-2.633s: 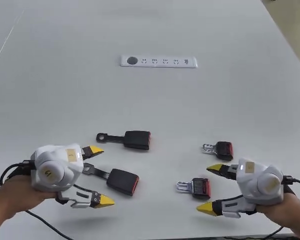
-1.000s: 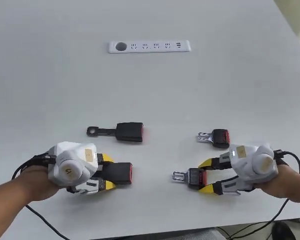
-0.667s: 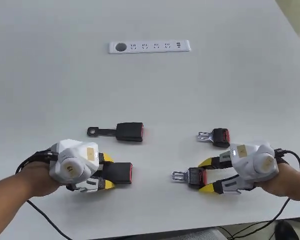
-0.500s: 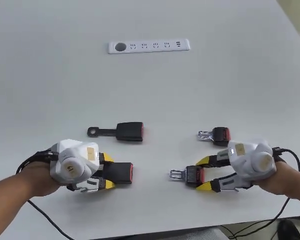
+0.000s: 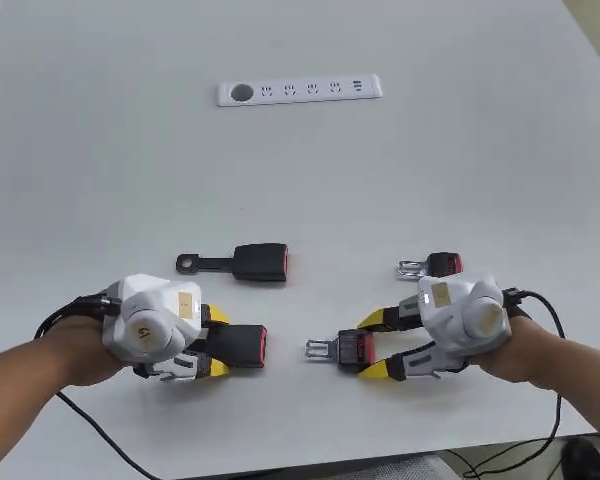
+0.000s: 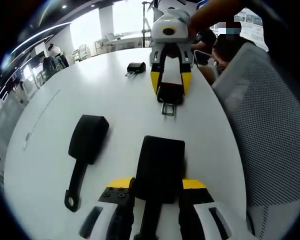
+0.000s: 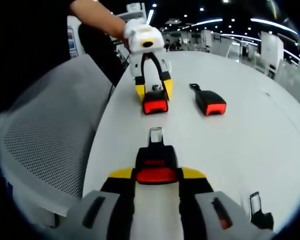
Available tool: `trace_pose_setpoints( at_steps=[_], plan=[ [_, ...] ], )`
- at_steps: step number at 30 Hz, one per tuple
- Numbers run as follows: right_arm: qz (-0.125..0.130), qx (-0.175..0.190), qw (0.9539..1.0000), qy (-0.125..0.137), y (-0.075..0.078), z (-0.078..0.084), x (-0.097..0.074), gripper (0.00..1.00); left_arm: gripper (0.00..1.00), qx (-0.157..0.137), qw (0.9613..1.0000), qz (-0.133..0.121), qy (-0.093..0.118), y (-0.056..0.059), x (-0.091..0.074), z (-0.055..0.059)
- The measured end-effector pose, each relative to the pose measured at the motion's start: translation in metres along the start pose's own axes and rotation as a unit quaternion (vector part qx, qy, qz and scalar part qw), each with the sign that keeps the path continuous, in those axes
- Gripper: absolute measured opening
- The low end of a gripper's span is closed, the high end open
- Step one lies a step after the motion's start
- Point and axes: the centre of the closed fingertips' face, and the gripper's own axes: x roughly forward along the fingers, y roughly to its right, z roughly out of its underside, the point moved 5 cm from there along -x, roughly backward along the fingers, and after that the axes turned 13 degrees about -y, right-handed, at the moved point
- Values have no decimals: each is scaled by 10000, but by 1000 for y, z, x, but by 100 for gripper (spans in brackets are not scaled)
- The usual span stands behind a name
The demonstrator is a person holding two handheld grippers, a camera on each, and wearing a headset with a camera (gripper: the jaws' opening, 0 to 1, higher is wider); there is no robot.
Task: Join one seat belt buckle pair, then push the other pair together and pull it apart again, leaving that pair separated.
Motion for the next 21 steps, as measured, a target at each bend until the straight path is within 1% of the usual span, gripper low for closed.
trace_pose_setpoints(
  at_steps=[5,9,18,21],
  plan=[
    [-23,-6,10000,59,3,-9,5,33,35,10,10000,6,-33,0,0,0],
    [12,26,9998,189,3,-19,12,33,35,3,10000,5,-45,0,0,0],
    [1,75,9995,304,5,-36,28,33,35,41,9999,17,-90,-1,0,0],
    [-17,66,9993,357,3,-42,32,33,35,60,9999,23,-111,-1,0,0]
  ],
)
